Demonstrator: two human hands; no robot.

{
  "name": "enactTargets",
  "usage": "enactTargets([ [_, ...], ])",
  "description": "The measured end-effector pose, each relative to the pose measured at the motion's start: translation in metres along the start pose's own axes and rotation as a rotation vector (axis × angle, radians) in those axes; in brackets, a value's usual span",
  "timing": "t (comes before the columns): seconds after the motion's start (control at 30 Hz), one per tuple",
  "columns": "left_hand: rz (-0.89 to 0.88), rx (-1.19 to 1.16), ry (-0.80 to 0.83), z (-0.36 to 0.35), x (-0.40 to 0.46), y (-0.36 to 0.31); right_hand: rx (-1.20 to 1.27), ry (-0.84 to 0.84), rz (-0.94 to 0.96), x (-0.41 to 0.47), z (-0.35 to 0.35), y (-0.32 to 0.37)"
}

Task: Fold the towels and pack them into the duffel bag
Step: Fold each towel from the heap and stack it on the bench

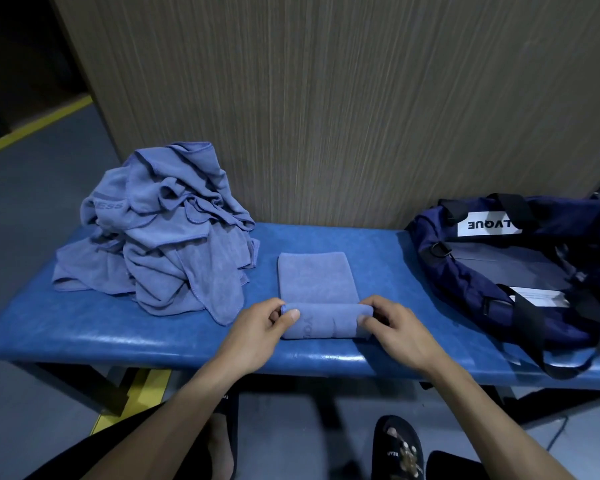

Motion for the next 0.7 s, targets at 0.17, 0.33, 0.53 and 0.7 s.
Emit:
enactTargets([
  [0.17, 0.15, 0.027, -0.011, 0.0, 0.01, 0.007, 0.007, -0.04, -0.061, 0.004, -0.003, 0.0],
  [0.33, 0.238, 0.061, -0.057, 0.003, 0.016, 0.005, -0.016, -0.076, -0.135, 0.011, -0.007, 0.0],
  [0.53, 0.271, 0.154, -0.121, 0.004, 0.015, -0.002, -0.04, -0.097, -0.189, 0.015, -0.005, 0.003],
  [0.7, 0.325, 0.116, -0.137, 0.005, 0.018, 0.006, -0.028, -0.1, -0.225, 0.017, -0.006, 0.005],
])
Point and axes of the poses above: each hand's wrist, its own x-axis towards the middle knuckle, its own z-axis out of the back of the hand, y = z × x, the point moved 6 cm from there along x, towards the middle knuckle, and after that the axes turned 10 degrees about z, right-handed, at the moved point
